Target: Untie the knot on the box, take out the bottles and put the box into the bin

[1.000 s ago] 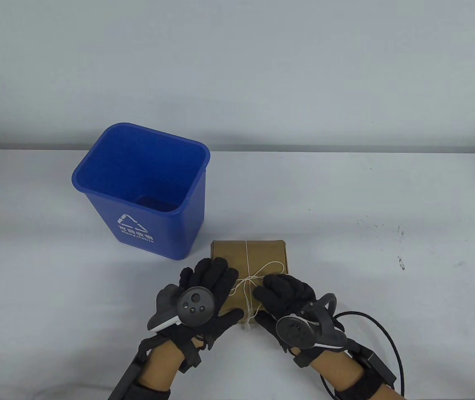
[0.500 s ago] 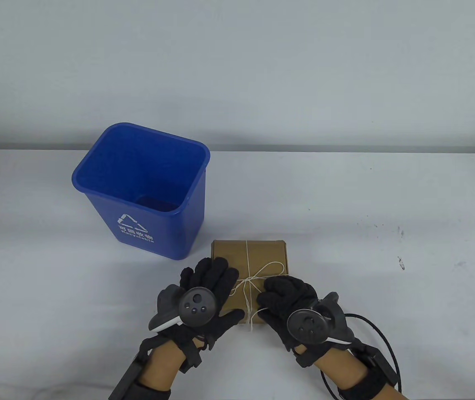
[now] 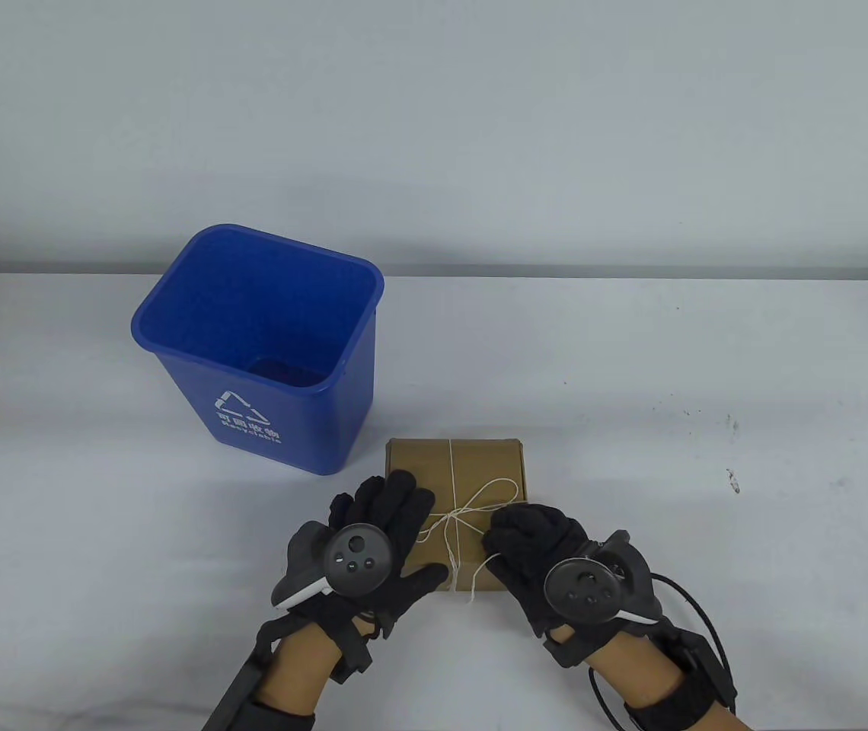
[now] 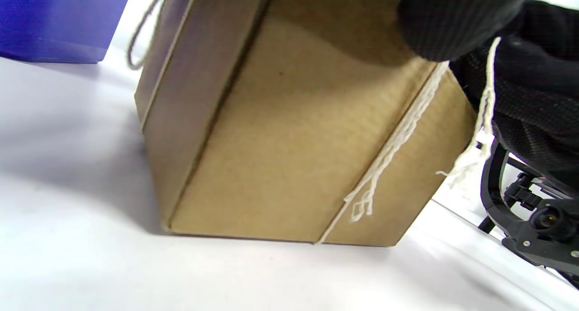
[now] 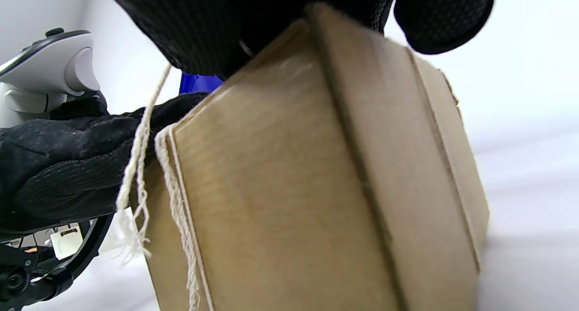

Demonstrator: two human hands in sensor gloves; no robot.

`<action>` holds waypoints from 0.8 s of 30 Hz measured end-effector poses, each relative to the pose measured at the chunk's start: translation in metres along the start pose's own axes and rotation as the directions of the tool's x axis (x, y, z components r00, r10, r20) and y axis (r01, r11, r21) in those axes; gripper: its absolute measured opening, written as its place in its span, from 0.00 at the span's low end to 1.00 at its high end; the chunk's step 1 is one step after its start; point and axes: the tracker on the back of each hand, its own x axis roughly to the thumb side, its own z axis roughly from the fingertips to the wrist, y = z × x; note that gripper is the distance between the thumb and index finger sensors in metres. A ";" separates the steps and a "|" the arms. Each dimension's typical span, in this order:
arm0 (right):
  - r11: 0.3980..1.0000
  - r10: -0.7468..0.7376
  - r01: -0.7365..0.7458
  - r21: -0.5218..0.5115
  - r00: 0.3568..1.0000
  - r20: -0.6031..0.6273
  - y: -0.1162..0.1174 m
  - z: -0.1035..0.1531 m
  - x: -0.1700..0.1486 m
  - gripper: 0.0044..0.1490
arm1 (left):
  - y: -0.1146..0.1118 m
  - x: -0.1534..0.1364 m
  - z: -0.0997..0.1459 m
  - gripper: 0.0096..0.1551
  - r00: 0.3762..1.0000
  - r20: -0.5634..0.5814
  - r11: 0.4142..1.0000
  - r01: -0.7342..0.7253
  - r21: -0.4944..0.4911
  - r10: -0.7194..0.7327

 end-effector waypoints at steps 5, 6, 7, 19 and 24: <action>0.999 -0.012 0.011 -0.031 1.000 -0.023 -0.004 0.003 -0.008 0.21 | 0.000 -0.001 0.000 0.56 1.000 -0.001 1.000 -0.006 0.000 0.006; 0.999 -0.009 0.008 -0.038 1.000 -0.027 -0.005 0.003 -0.009 0.21 | 0.000 -0.002 0.001 0.56 1.000 -0.002 1.000 -0.007 -0.001 0.007; 0.999 -0.009 0.008 -0.041 1.000 -0.030 -0.006 0.003 -0.011 0.21 | 0.000 -0.002 0.001 0.56 1.000 -0.003 1.000 -0.008 -0.001 0.008; 0.998 -0.046 0.041 -0.056 0.995 -0.085 -0.013 0.006 -0.027 0.22 | 0.000 -0.003 0.001 0.56 1.000 -0.006 1.000 -0.009 -0.001 0.009; 0.998 -0.031 0.024 -0.057 0.994 -0.108 -0.016 0.007 -0.034 0.22 | 0.000 -0.004 0.002 0.56 1.000 -0.008 1.000 -0.008 -0.002 0.008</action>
